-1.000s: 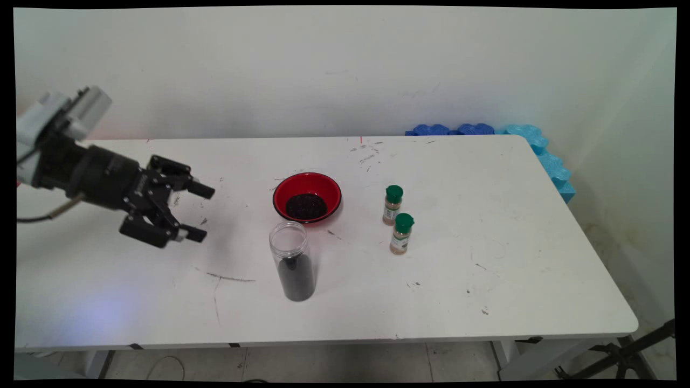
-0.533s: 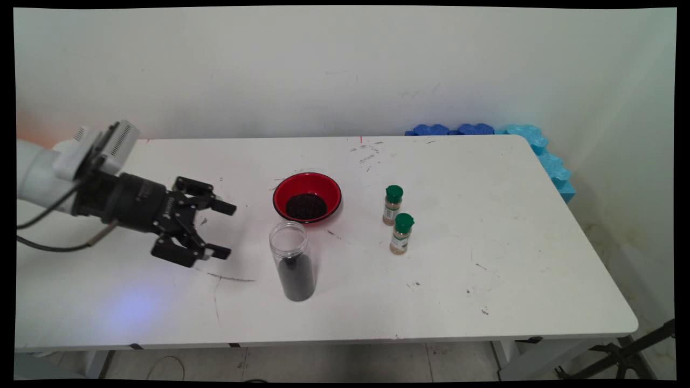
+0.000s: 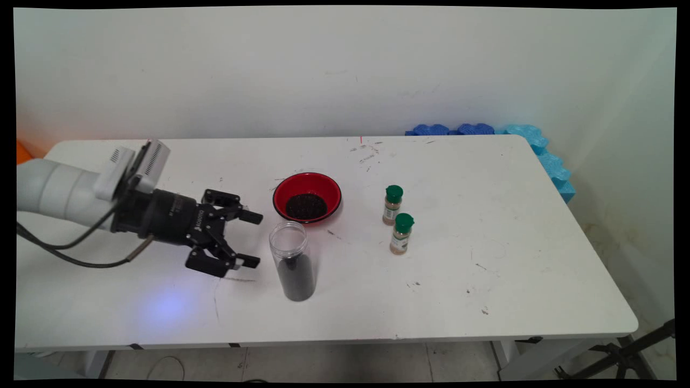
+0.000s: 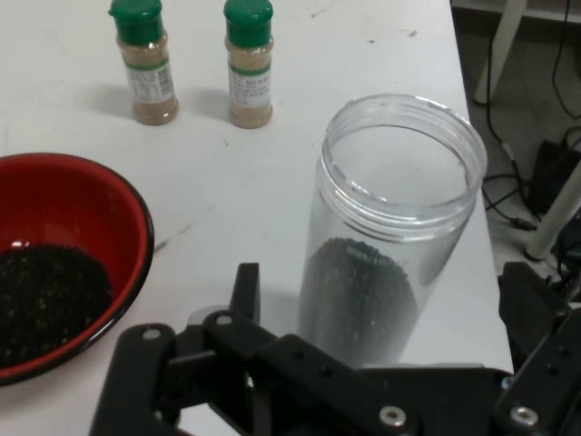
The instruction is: Pick up the black seasoning powder from the table
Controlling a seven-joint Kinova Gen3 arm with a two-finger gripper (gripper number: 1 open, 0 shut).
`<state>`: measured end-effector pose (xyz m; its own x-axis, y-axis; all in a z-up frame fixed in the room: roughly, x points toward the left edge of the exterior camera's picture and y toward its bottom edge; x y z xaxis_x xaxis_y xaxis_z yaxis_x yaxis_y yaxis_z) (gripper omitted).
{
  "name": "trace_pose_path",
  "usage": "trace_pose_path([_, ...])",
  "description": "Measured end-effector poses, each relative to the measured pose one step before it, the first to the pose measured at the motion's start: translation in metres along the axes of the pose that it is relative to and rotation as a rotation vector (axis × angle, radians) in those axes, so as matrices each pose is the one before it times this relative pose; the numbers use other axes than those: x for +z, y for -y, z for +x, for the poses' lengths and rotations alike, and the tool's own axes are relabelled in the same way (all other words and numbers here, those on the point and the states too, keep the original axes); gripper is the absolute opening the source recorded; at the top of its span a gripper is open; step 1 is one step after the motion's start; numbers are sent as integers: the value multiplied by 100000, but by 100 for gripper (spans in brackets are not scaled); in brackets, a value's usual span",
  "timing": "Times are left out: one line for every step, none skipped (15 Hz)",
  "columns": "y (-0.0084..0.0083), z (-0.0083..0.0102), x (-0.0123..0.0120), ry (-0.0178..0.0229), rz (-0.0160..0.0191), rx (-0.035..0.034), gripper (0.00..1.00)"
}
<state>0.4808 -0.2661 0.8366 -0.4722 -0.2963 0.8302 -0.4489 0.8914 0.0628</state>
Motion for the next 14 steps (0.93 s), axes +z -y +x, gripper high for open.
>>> trace_pose_path([-2, -134, 422, -421, -183, -17, 100])
trace_pose_path([-12, -87, 256, -271, -120, -9, 100])
trace_pose_path([-30, -134, 372, -338, -202, -53, 100])
trace_pose_path([-36, -136, 420, -373, -274, -35, 100])
trace_pose_path([-45, -94, 404, -416, -326, 160, 100])
trace_pose_path([-18, -65, 335, -334, -252, 138, 100])
trace_pose_path([-2, -28, 232, -205, -170, 117, 100])
trace_pose_path([6, -45, 310, -272, -157, 151, 100])
trace_pose_path([30, -51, 352, -276, -126, 122, 100])
trace_pose_path([35, -52, 330, -238, -85, 137, 100])
trace_pose_path([27, -45, 265, -173, -76, 102, 100])
trace_pose_path([35, -50, 293, -175, -82, 102, 100])
trace_pose_path([30, -47, 283, -161, -113, 99, 100])
trace_pose_path([24, -41, 226, -106, -101, 30, 100])
